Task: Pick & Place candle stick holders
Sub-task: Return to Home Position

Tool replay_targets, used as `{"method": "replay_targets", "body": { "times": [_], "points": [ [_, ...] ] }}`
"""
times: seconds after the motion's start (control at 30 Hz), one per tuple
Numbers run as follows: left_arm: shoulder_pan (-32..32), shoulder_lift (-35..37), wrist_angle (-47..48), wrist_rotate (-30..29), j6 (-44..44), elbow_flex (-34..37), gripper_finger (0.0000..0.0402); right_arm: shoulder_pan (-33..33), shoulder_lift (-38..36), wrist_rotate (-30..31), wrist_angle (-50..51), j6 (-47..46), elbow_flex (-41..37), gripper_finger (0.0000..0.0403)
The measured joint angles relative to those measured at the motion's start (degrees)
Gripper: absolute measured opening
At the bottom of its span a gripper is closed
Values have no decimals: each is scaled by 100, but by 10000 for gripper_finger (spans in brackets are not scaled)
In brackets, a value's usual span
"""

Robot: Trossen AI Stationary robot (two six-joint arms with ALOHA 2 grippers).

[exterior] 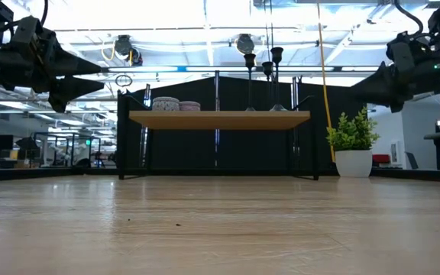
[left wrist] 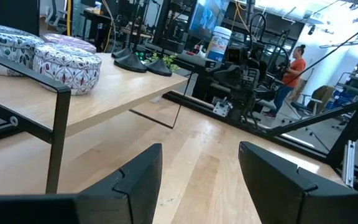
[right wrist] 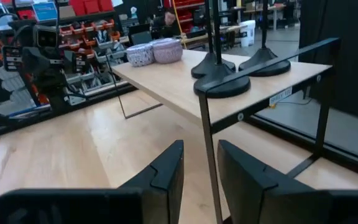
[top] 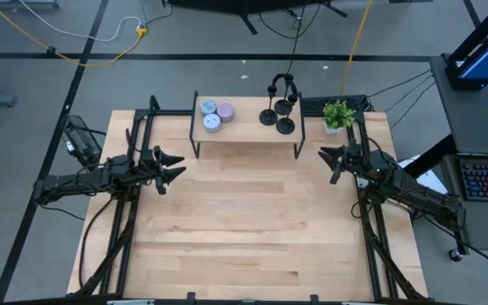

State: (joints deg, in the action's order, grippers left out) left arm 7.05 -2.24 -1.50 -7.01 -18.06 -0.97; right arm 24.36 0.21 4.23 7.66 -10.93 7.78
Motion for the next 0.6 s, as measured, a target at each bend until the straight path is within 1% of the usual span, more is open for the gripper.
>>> {"method": "replay_targets", "body": {
  "times": [0.2,0.6],
  "points": [
    [0,0,-23,52,-34,1,219,0,6,-1,101,-329,-1,89],
    [0,0,-180,50,-39,13,219,0,20,17,-247,-296,-25,89]
  ]
}}
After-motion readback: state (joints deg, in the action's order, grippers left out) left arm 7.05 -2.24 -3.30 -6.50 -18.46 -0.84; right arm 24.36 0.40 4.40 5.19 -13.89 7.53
